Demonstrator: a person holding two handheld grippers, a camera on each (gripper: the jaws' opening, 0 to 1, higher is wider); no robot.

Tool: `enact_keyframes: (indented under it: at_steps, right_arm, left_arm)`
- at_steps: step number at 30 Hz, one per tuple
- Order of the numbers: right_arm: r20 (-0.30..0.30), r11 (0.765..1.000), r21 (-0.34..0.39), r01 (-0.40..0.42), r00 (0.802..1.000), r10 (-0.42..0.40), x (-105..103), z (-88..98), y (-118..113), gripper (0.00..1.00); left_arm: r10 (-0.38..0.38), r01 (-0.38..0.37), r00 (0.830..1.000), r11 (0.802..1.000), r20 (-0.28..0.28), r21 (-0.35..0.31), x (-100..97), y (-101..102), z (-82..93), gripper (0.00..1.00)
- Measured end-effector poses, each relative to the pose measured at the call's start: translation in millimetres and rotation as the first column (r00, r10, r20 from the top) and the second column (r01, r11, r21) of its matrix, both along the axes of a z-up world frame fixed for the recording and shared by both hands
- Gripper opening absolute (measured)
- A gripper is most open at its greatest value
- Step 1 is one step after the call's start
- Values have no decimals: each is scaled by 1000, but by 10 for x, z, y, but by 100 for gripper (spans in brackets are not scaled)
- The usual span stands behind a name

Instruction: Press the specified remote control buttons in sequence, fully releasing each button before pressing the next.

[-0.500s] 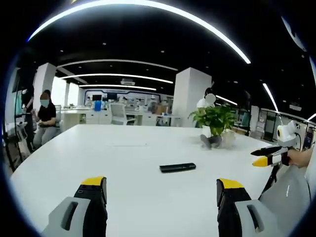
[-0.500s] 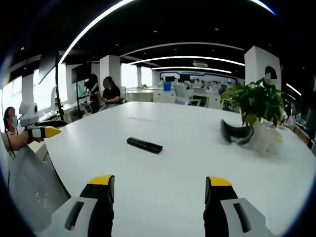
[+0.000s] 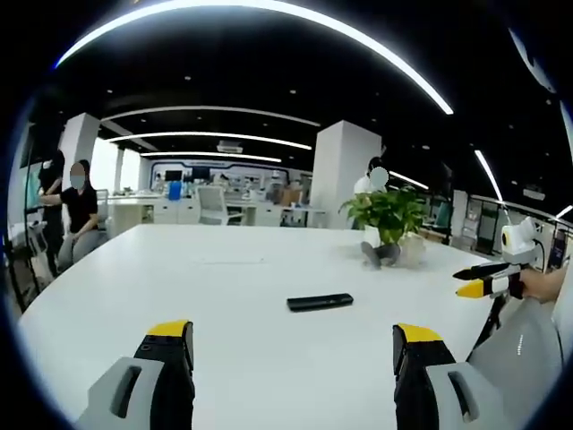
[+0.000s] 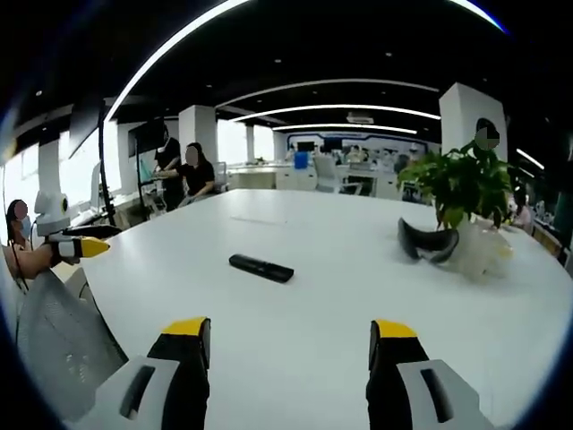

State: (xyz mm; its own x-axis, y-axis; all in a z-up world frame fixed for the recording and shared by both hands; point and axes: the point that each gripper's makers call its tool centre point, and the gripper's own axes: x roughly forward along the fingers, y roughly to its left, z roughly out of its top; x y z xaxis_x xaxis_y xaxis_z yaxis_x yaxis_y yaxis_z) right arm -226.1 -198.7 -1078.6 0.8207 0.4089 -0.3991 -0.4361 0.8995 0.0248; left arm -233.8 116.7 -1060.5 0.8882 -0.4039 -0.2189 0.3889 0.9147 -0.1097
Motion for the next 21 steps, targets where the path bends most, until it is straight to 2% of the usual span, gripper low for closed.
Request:
enact_keyframes:
  at_steps: [12, 21]
  right_arm:
    - [9, 1000, 5, 2, 1000, -2, 1, 23, -4, 69]
    - [38, 997, 55, 54, 998, -56, 16, 111, -104, 64]
  left_arm:
    - [-1, 1, 1000, 1000, -4, -18, 4, 6, -11, 95]
    - [-35, 34, 999, 999, -26, -22, -22, -106, -25, 95]
